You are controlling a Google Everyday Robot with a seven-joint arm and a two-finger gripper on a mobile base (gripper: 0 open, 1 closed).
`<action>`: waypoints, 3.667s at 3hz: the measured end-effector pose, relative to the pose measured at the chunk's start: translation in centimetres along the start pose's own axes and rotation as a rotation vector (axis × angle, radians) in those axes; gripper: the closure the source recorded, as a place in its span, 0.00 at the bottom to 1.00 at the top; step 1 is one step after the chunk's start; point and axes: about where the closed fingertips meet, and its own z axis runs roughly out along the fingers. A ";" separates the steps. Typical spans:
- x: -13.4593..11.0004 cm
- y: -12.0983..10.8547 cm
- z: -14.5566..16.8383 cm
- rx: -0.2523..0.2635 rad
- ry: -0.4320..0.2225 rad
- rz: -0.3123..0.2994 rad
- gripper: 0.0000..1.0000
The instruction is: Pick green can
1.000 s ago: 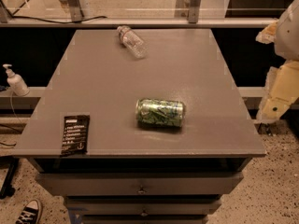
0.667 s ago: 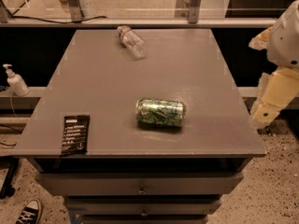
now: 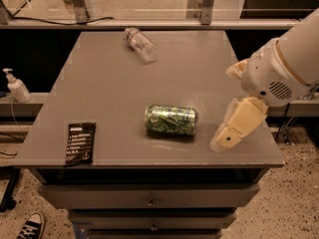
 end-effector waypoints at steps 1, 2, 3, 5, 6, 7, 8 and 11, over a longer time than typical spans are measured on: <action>-3.0 1.3 3.5 -0.051 -0.129 -0.001 0.00; -5.3 2.7 7.0 -0.095 -0.228 -0.041 0.00; -6.5 3.4 9.8 -0.112 -0.280 -0.107 0.00; -6.3 1.3 13.2 -0.091 -0.280 -0.218 0.18; -5.8 0.5 13.7 -0.087 -0.259 -0.238 0.39; -5.6 -0.2 13.5 -0.083 -0.239 -0.260 0.64; -5.7 -0.8 12.7 -0.085 -0.213 -0.264 0.87; -9.4 -3.1 7.3 -0.104 -0.229 -0.190 1.00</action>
Offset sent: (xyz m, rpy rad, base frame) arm 0.0064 0.1282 -0.0623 0.3344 -0.0338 0.1913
